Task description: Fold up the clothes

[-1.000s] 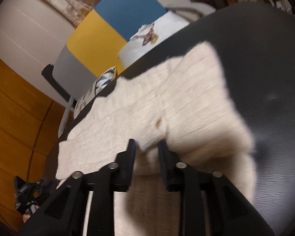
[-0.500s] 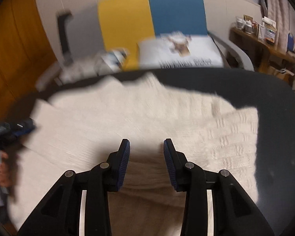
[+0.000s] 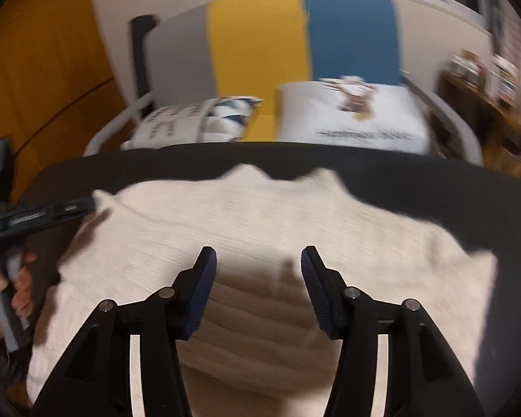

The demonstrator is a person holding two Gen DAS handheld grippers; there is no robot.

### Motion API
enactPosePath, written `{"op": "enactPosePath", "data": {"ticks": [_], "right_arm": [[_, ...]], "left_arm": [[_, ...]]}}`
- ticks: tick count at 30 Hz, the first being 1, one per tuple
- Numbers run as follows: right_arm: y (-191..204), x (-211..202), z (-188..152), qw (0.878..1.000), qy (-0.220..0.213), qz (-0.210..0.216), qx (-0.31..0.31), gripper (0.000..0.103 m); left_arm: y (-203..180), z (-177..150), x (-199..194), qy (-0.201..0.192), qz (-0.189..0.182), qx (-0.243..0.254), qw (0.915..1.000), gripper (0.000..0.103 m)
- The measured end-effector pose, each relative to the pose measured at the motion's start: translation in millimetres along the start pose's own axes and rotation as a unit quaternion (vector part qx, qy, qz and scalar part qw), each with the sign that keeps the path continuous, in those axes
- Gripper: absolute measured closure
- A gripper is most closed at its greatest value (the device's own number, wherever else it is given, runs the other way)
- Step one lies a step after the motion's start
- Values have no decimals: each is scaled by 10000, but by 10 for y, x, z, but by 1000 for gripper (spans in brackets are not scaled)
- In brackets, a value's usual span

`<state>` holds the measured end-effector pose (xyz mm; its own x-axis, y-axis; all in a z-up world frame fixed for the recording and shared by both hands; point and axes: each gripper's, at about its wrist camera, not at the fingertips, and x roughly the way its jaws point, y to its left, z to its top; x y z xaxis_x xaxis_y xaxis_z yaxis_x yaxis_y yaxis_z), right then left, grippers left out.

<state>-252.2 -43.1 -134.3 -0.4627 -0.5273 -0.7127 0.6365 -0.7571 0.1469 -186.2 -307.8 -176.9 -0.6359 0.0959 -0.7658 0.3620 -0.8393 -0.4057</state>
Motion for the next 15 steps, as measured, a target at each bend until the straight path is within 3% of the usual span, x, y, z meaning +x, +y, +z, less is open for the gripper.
{"op": "enactPosePath", "data": {"ticks": [4,6,9,12,15], "right_arm": [[123,366,-112,9971,537,-492,-222,49],[29,386,-277,9986,353,-380,-68,48],[-26,314,-264,9987,430,-273,36,48],[-83,120,-233,9988,410,-113,222,48],[-131,-214,-328,9996,154,-10,232,48]], "left_arm": [[74,-54,90,34,-74,120,9999,75],[43,-63,48,63,-34,218,9997,75],[-96,-117,-160,-110,-42,398,9991,75],[-334,-363,-408,-404,-239,983,9940,74],[-524,-672,-474,-349,-215,1594,9864,74]]}}
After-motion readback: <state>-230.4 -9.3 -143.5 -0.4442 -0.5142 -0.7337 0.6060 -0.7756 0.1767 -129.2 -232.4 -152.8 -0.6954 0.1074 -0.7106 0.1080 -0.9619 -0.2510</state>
